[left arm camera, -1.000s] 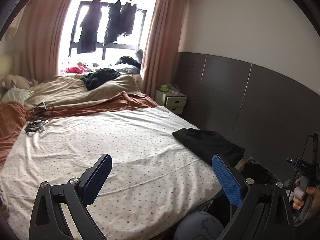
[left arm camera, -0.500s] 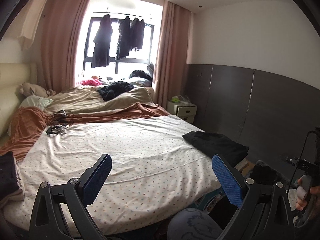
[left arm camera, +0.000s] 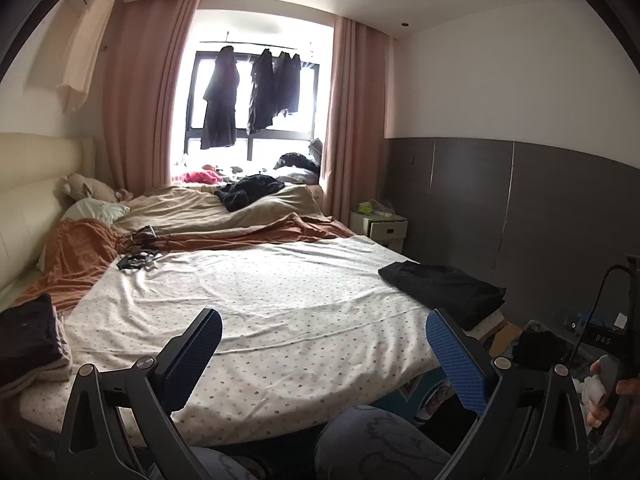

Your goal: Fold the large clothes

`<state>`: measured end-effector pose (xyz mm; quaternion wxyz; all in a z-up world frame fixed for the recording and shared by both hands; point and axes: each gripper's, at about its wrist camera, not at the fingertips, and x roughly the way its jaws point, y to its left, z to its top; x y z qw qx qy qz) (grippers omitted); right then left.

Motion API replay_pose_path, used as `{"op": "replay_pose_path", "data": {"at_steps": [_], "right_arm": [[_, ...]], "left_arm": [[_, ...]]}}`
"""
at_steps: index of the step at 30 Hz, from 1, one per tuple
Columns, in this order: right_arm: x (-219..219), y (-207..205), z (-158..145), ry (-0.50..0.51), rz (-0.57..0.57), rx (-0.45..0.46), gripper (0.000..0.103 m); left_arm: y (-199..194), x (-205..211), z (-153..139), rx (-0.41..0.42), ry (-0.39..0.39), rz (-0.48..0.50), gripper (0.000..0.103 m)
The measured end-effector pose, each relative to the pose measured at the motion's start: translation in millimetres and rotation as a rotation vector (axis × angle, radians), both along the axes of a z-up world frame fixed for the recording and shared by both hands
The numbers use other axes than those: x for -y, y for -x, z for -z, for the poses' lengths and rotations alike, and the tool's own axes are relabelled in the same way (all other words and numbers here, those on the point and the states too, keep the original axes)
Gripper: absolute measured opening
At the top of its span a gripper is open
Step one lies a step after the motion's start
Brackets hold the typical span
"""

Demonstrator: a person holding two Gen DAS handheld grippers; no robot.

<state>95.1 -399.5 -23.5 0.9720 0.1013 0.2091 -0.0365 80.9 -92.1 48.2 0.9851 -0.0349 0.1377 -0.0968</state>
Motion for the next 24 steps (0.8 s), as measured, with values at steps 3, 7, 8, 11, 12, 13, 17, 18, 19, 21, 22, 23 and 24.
{"op": "replay_pose_path", "data": {"at_steps": [3, 7, 8, 11, 12, 13, 17, 18, 19, 21, 22, 23, 24], "right_arm": [[-6, 0, 10, 0.021, -0.016, 0.009, 0.103], [-9, 0, 20, 0.008, -0.018, -0.003, 0.103], [-9, -1, 21, 0.006, -0.027, -0.006, 0.103], [-12, -1, 24, 0.017, -0.032, -0.013, 0.103], [-13, 0, 24, 0.018, -0.035, -0.007, 0.103], [-14, 0, 24, 0.018, -0.039, -0.003, 0.103], [-19, -3, 24, 0.035, -0.056, -0.013, 0.103], [-20, -3, 23, 0.038, -0.057, -0.013, 0.103], [-20, -4, 23, 0.036, -0.060, -0.012, 0.103], [-19, -7, 23, 0.029, -0.063, -0.014, 0.103], [-19, -9, 24, 0.026, -0.064, -0.015, 0.103], [-18, -10, 23, 0.023, -0.065, -0.014, 0.103], [-18, -12, 23, 0.021, -0.063, -0.013, 0.103]], "left_arm": [[4, 1, 7, 0.004, -0.002, -0.013, 0.102], [1, 2, 18, -0.037, 0.018, -0.010, 0.102], [2, 2, 21, -0.039, 0.021, -0.011, 0.102], [5, 3, 26, -0.033, 0.023, -0.027, 0.102], [6, 2, 27, -0.030, 0.028, -0.029, 0.102], [7, 1, 27, -0.029, 0.034, -0.030, 0.102], [6, -2, 26, -0.033, 0.040, -0.041, 0.102], [6, -3, 25, -0.033, 0.042, -0.045, 0.102], [6, -3, 25, -0.032, 0.044, -0.045, 0.102], [5, -4, 24, -0.035, 0.039, -0.044, 0.102], [5, -4, 24, -0.036, 0.036, -0.045, 0.102], [5, -4, 24, -0.036, 0.034, -0.044, 0.102], [6, -3, 23, -0.034, 0.033, -0.043, 0.102]]}}
